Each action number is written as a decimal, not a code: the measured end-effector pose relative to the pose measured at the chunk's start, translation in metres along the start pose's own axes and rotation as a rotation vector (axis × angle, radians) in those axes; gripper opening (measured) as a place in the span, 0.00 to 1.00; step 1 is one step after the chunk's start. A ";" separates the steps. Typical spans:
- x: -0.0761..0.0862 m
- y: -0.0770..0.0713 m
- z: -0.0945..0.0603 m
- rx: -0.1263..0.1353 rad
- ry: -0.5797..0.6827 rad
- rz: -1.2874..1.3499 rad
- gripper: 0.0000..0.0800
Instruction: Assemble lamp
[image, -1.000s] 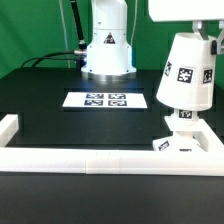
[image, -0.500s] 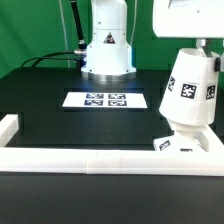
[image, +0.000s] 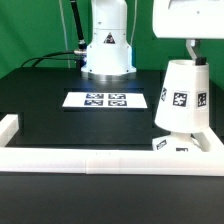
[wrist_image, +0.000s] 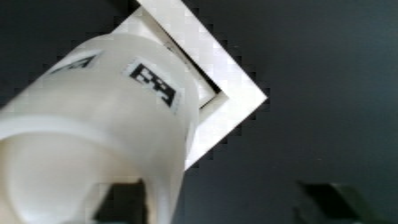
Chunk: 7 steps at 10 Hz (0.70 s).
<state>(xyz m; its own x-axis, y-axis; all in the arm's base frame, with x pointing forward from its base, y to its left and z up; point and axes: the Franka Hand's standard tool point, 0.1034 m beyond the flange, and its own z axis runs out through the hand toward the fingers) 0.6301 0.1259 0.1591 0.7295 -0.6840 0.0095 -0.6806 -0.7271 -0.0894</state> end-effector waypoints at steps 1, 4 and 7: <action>-0.001 0.008 -0.009 0.005 -0.004 -0.003 0.72; -0.014 0.037 -0.034 0.027 -0.031 0.017 0.87; -0.039 0.061 -0.053 -0.001 -0.084 0.084 0.87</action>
Offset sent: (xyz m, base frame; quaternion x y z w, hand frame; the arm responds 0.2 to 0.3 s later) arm -0.0569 -0.0162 0.0296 0.0197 -0.0644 0.0497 0.9965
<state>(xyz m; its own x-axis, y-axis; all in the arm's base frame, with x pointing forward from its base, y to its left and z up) 0.5564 0.1051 0.2064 0.6729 -0.7352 -0.0820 -0.7397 -0.6675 -0.0850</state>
